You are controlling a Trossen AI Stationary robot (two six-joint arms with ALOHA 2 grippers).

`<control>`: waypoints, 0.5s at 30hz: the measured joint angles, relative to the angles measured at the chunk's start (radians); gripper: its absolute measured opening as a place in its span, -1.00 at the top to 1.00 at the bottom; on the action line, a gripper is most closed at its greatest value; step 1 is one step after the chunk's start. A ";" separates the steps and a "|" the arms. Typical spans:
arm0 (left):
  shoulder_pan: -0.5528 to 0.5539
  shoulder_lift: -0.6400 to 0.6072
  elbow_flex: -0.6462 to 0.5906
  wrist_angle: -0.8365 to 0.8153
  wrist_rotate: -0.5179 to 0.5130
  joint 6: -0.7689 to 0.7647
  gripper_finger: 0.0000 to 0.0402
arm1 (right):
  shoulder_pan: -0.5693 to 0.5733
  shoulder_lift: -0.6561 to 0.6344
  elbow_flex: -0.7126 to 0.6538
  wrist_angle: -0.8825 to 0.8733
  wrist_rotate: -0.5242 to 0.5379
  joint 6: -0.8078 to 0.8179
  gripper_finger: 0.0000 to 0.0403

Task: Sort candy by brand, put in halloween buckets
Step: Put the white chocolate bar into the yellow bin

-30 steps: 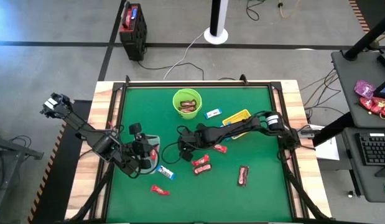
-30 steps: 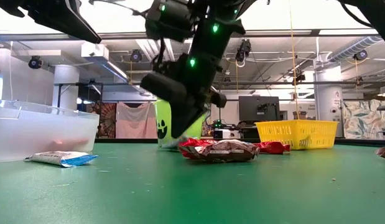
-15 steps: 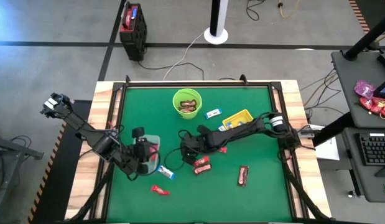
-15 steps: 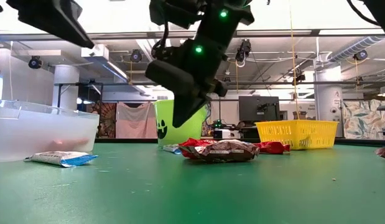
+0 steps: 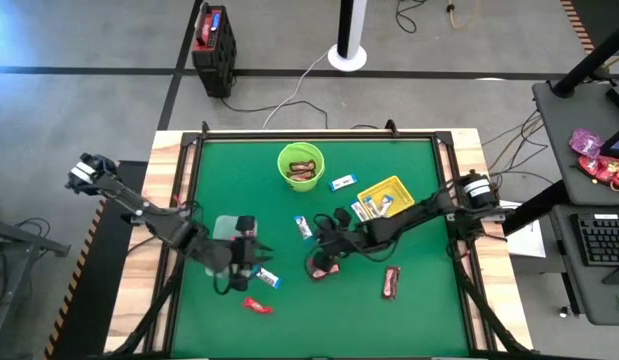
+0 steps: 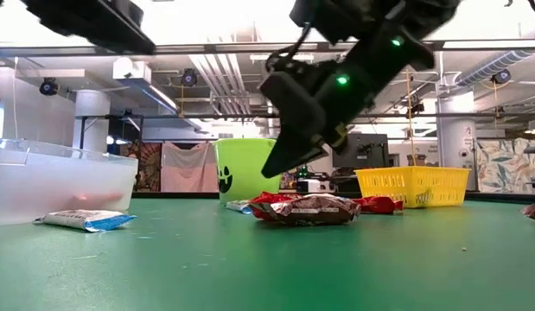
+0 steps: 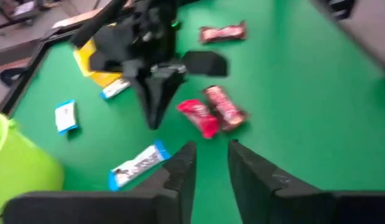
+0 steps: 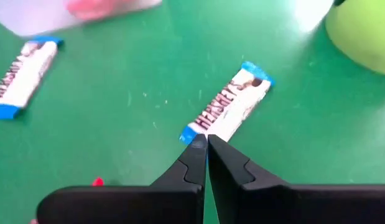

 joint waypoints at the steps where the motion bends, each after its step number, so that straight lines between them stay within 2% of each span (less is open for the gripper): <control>1: 0.022 0.014 0.000 0.003 0.003 0.012 0.71 | 0.000 -0.010 -0.018 0.030 0.000 -0.002 0.96; 5: 0.145 0.079 -0.002 0.036 0.085 0.095 0.96 | -0.006 -0.046 -0.035 0.026 -0.002 0.004 0.95; 9: 0.273 0.162 -0.006 0.110 0.178 0.187 0.97 | -0.011 -0.055 -0.026 -0.001 -0.074 0.029 0.95; 15: 0.364 0.245 -0.007 0.190 0.185 0.240 1.00 | -0.011 0.018 0.027 0.008 -0.082 0.028 0.95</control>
